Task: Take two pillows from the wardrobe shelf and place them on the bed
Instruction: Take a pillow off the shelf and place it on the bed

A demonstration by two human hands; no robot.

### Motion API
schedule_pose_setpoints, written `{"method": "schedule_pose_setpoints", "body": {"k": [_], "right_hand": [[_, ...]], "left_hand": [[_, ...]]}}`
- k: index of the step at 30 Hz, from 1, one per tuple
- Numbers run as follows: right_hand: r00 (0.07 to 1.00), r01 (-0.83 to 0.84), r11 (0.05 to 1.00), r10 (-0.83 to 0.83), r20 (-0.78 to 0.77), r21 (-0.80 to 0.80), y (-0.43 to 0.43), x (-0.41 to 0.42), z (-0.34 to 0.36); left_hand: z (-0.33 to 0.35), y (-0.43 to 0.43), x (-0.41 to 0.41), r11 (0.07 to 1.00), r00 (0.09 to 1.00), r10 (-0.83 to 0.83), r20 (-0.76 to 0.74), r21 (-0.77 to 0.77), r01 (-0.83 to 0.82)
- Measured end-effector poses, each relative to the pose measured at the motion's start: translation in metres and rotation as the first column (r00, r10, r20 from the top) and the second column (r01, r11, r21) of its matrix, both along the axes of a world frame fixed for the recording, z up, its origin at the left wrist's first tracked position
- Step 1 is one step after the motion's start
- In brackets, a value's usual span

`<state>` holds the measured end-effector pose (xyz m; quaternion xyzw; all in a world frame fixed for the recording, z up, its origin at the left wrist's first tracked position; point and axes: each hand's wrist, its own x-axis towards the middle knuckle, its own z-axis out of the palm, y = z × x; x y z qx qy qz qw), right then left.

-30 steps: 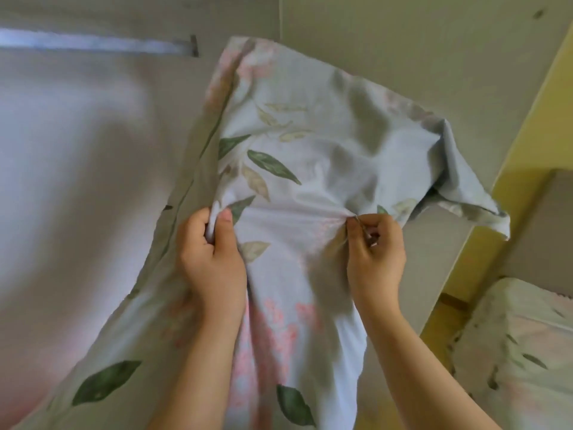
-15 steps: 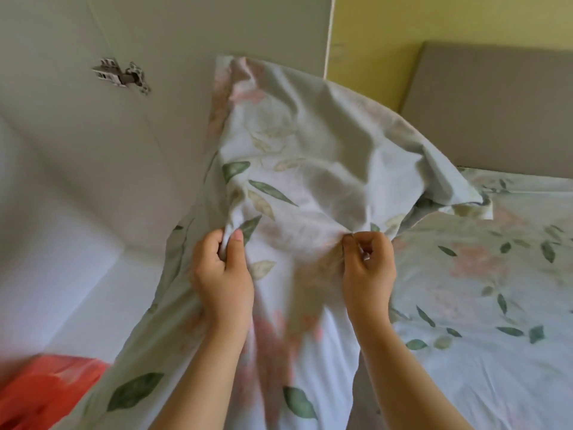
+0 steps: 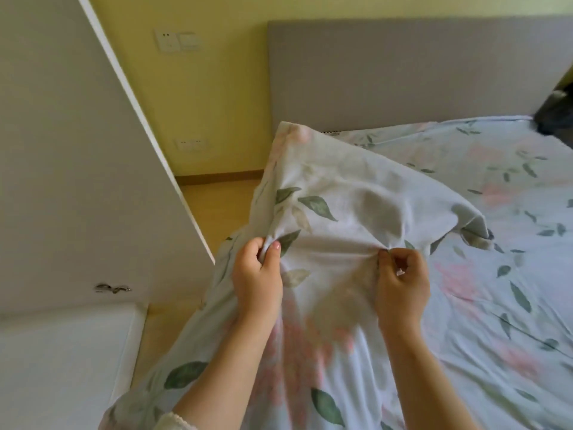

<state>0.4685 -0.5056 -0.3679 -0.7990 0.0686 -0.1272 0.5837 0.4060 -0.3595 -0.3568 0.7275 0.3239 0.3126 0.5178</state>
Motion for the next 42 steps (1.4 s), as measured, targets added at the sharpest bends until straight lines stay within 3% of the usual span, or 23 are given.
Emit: {"method": "schedule_pose_setpoints", "body": {"k": [12,18,27,37,42], "right_hand": [[0.968,0.241,0.97,-0.238,-0.085,0.032,-0.032,0.047,-0.005],[0.938,0.342,0.939,-0.338,-0.082,0.032,0.002,0.121,-0.011],[0.83,0.546,0.836,-0.529,-0.177,0.063,0.075,0.227,-0.007],[0.788,0.608,0.786,-0.582,-0.203,0.108,0.072,0.274,-0.009],[0.824,0.565,0.812,-0.544,-0.157,0.148,0.063,0.302,-0.001]], "left_hand": [[-0.015,-0.016,0.1,0.97,0.966,-0.243,-0.09,-0.006,0.243],[-0.026,0.019,0.196,0.933,0.927,-0.36,-0.101,-0.049,0.357],[-0.008,0.08,0.337,0.848,0.843,-0.516,-0.155,0.045,0.528],[-0.002,0.073,0.398,0.787,0.787,-0.594,-0.167,0.081,0.611],[0.005,0.069,0.425,0.801,0.803,-0.582,-0.127,0.078,0.594]]}}
